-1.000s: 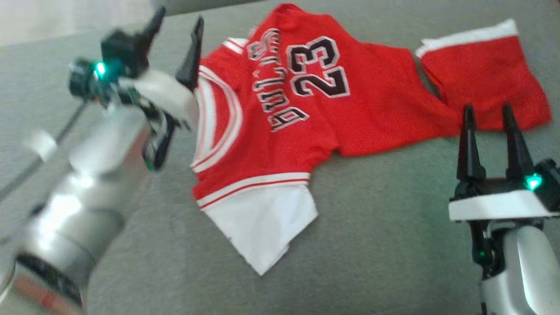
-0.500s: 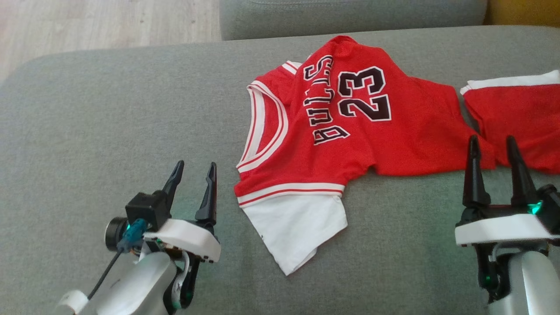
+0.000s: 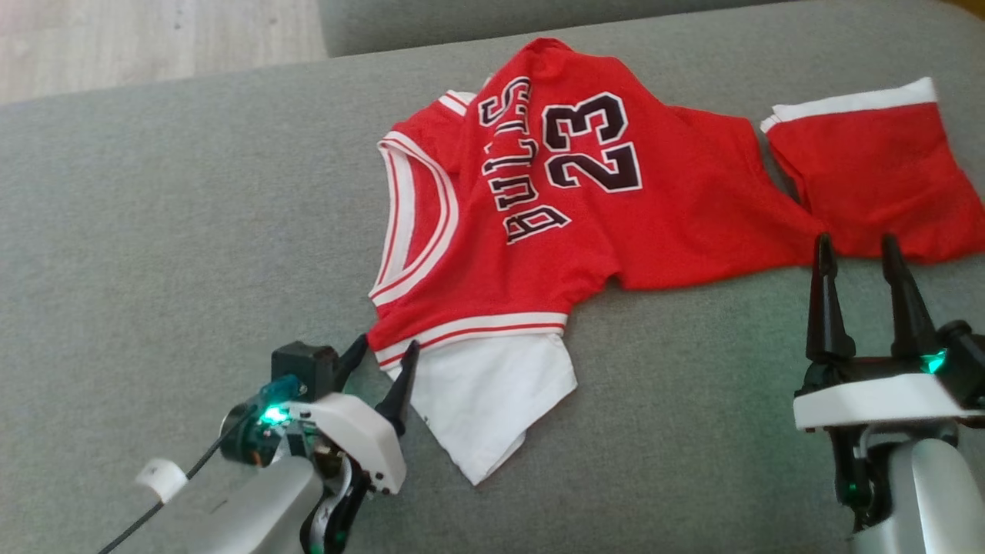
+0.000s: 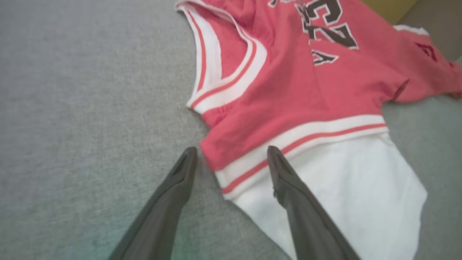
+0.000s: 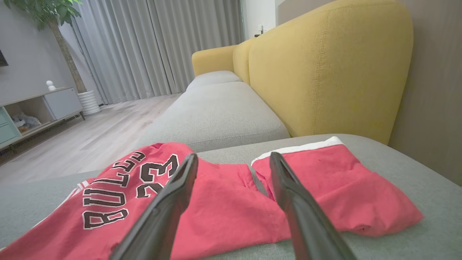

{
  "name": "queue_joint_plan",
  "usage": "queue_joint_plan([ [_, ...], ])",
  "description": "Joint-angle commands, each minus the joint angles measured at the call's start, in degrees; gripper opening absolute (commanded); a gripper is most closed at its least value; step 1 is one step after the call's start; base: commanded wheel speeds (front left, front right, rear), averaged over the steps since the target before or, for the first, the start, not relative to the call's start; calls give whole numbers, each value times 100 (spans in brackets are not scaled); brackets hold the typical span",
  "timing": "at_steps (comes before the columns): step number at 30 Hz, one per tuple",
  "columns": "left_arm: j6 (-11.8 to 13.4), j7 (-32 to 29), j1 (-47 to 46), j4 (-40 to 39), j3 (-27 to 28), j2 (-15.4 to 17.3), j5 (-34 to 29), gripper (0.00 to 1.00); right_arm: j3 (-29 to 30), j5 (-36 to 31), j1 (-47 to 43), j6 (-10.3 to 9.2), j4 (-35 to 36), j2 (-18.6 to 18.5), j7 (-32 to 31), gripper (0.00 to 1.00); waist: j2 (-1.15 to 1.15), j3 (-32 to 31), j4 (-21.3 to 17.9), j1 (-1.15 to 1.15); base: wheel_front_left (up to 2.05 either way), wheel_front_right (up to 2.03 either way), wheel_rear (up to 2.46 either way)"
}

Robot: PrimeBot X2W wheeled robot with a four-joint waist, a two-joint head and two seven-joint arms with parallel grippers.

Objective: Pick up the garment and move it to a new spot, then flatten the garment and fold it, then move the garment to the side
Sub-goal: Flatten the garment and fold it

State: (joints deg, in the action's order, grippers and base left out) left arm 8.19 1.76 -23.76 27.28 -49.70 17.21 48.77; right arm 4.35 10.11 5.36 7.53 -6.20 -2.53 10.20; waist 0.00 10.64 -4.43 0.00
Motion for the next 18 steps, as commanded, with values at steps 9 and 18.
queue_joint_plan([
  [9,79,-115,-441,209,174,93,-2,74,-174,73,235,-4,119,-34,130,100,0,126,-196,0,0,0,0],
  [18,25,5,-874,454,151,398,-288,0,-274,79,292,-4,69,-34,130,100,0,170,-261,0,0,0,0],
])
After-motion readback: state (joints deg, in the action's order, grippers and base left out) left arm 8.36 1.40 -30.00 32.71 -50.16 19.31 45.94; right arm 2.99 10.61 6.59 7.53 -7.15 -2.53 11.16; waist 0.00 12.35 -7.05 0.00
